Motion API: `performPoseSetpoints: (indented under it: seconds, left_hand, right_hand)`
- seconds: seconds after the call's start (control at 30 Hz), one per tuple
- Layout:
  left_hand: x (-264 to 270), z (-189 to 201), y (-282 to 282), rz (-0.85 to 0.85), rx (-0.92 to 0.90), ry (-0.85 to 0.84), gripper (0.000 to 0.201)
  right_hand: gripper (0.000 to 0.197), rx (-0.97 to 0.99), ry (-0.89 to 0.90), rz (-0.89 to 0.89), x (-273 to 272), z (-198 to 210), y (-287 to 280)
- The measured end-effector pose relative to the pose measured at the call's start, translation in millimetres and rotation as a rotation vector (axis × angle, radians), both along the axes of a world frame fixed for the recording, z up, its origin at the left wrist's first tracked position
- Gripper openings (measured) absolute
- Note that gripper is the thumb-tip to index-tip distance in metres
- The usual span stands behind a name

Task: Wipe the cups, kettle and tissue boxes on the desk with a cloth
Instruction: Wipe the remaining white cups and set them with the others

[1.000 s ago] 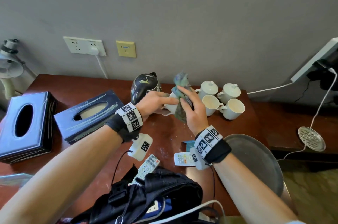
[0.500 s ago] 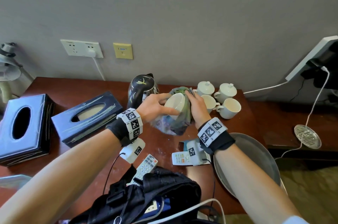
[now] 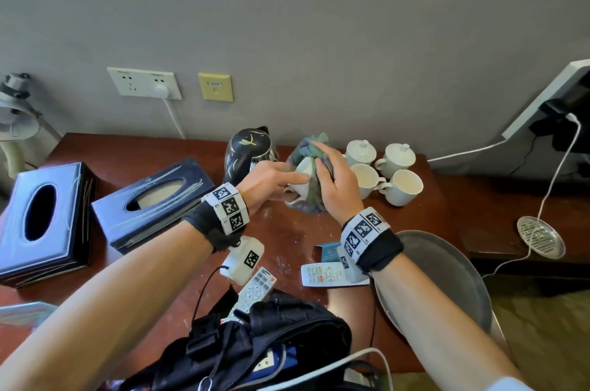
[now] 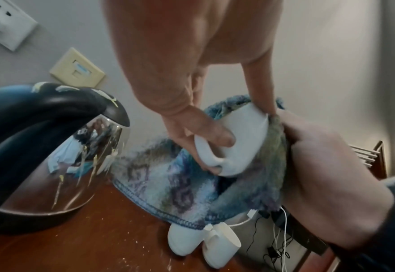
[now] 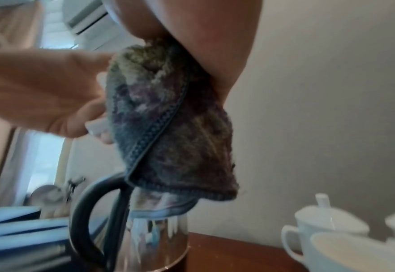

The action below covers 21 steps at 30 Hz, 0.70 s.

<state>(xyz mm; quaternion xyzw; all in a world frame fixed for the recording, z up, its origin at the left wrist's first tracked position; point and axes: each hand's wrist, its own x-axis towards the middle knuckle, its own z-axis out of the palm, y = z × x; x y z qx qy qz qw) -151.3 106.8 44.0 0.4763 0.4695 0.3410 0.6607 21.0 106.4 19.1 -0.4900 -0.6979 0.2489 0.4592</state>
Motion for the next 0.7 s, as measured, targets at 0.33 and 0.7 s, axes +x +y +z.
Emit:
performPoseSetpoints:
  seconds: [0.33, 0.7]
  left_hand:
    - [1.2, 2.0, -4.3, 0.003, 0.067, -0.033, 0.025]
    - [1.4, -4.8, -8.1, 0.014, 0.094, 0.024, 0.049]
  right_hand:
    - [0.03, -0.09, 0.162, -0.009, -0.6, 15.6, 0.1]
    - [0.07, -0.792, 0.797, -0.304, -4.2, 4.1, 17.6]
